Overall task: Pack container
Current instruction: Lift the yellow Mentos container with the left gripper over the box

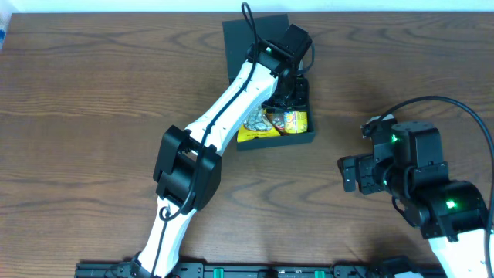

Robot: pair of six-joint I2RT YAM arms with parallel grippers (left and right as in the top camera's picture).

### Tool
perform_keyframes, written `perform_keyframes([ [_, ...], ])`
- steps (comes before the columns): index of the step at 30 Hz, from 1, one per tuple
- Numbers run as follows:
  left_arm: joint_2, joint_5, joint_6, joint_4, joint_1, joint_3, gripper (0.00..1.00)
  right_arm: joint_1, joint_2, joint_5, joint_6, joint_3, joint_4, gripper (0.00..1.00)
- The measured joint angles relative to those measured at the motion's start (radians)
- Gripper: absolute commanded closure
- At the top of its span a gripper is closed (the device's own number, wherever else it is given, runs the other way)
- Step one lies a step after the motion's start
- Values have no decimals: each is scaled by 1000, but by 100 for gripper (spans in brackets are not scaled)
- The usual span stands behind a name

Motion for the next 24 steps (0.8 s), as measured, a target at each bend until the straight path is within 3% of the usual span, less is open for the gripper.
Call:
perform_keyframes([
  [14, 0, -21, -45, 13, -22, 0, 95, 0, 0, 0, 0, 0, 0, 1],
  [18, 0, -24, -60, 24, -27, 0, 89, 0, 0, 0, 0, 0, 0, 1],
  [24, 29, -25, -79, 30, -27, 0, 90, 0, 0, 0, 0, 0, 0, 1],
])
